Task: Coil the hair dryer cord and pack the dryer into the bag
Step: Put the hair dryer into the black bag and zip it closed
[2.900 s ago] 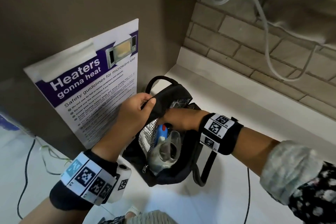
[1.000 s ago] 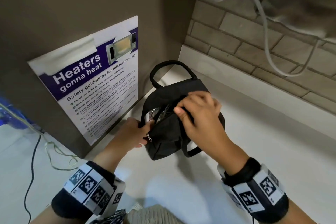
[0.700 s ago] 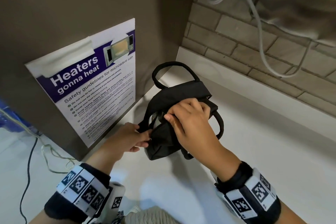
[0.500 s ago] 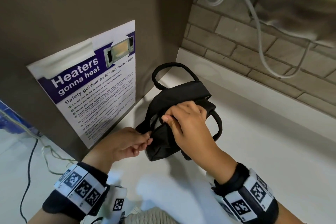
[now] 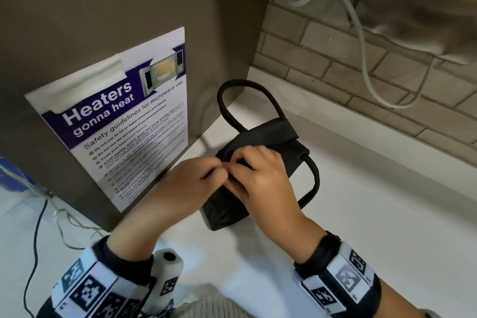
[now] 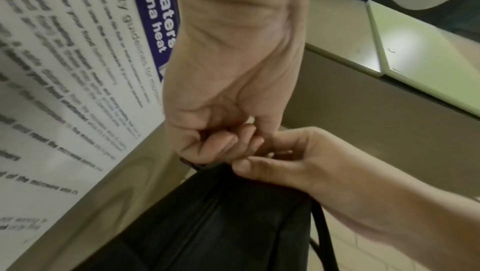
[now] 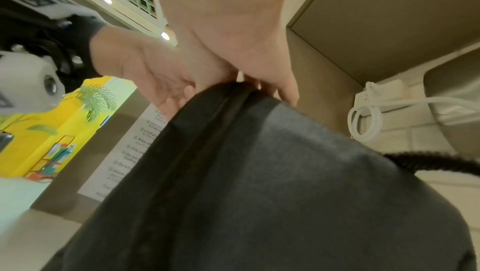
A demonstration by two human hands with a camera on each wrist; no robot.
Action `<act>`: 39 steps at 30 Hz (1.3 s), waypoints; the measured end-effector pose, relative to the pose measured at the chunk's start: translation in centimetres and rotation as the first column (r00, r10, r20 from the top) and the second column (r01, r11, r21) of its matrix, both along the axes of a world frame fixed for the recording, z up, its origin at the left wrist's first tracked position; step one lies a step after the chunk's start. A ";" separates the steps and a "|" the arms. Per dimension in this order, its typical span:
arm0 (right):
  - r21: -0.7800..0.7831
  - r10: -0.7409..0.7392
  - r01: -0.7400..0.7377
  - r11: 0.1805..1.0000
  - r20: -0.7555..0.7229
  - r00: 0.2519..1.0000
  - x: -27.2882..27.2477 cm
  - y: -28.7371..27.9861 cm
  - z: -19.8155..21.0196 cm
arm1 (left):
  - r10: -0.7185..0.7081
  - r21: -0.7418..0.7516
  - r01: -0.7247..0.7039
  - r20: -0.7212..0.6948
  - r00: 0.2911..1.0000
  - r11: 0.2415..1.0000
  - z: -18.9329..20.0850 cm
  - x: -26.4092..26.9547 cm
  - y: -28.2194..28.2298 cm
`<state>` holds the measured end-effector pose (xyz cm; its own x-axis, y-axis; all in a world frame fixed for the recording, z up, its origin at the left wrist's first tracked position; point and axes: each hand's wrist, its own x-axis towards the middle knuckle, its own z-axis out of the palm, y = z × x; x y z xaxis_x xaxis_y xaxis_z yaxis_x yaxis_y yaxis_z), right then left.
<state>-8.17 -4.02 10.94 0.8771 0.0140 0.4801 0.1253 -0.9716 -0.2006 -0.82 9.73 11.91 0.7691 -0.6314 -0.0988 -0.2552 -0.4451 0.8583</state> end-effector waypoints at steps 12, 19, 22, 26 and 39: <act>0.235 0.071 -0.098 0.967 0.121 0.990 0.4 0.0 -1.1 | 0.118 -0.026 -0.116 0.324 0.939 0.993 -3.1 -0.3 -1.0; 0.342 0.020 -0.061 0.938 0.122 0.992 0.6 -2.0 0.1 | 0.096 0.022 -0.115 0.402 0.910 0.993 -2.5 -0.6 -1.7; 0.345 -0.019 -0.029 0.938 0.136 0.991 1.0 -3.0 1.1 | 0.079 0.039 -0.104 0.417 0.906 0.994 -2.5 -0.5 -1.5; 0.395 -0.246 0.185 0.900 0.112 0.963 3.1 -8.9 2.0 | 0.045 0.069 -0.083 0.426 0.903 0.994 -2.8 -0.7 -0.2; 0.808 -0.223 0.581 0.104 -0.550 0.805 6.3 -16.3 -10.5 | 0.013 0.115 -0.063 0.396 0.918 0.991 -2.7 -0.7 0.6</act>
<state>-1.89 -20.37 0.48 0.6552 -0.6592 -0.3690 -0.4386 0.0657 -0.8963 -1.54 10.33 9.17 0.7849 -0.6032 0.1416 -0.5416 -0.5568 0.6298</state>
